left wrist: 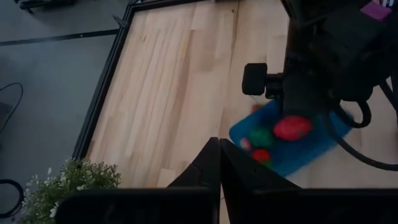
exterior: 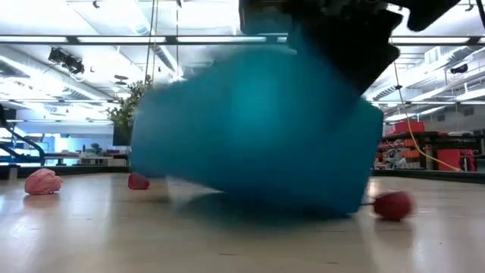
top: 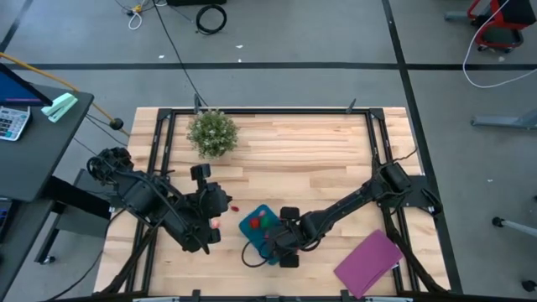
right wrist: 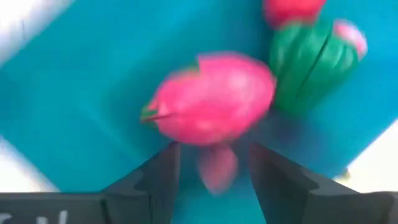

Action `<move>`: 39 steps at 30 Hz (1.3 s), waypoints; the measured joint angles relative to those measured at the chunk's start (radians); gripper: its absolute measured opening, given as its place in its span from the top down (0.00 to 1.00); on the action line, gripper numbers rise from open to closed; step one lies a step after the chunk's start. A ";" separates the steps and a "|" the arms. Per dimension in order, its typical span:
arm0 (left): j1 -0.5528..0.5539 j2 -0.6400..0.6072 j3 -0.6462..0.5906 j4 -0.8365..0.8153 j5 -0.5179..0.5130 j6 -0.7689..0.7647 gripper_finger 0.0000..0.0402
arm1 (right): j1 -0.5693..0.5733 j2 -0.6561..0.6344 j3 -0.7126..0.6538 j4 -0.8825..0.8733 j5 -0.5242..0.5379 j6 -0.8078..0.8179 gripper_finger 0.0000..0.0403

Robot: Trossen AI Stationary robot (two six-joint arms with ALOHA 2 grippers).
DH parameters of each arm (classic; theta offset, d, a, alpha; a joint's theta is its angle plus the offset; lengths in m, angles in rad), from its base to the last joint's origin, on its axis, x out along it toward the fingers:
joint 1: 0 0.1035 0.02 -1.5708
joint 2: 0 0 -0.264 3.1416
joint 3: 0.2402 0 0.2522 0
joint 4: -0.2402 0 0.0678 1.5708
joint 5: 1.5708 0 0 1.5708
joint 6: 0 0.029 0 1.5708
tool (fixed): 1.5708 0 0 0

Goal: Pick and placing Produce into tupperware
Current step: Put the pink peach into the blue bin

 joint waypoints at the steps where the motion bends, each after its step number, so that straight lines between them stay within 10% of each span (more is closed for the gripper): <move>1: 0.000 0.000 0.000 -0.002 0.000 0.000 0.98 | 0.002 0.000 0.000 0.005 0.009 -0.005 0.52; 25: 0.000 0.000 0.000 -0.007 0.000 -0.006 0.95 | 0.000 -0.272 -0.015 -0.193 0.112 0.061 0.52; 39: 0.000 0.000 0.000 -0.011 0.000 -0.052 0.94 | -0.015 -0.357 -0.444 -0.102 0.132 0.309 0.52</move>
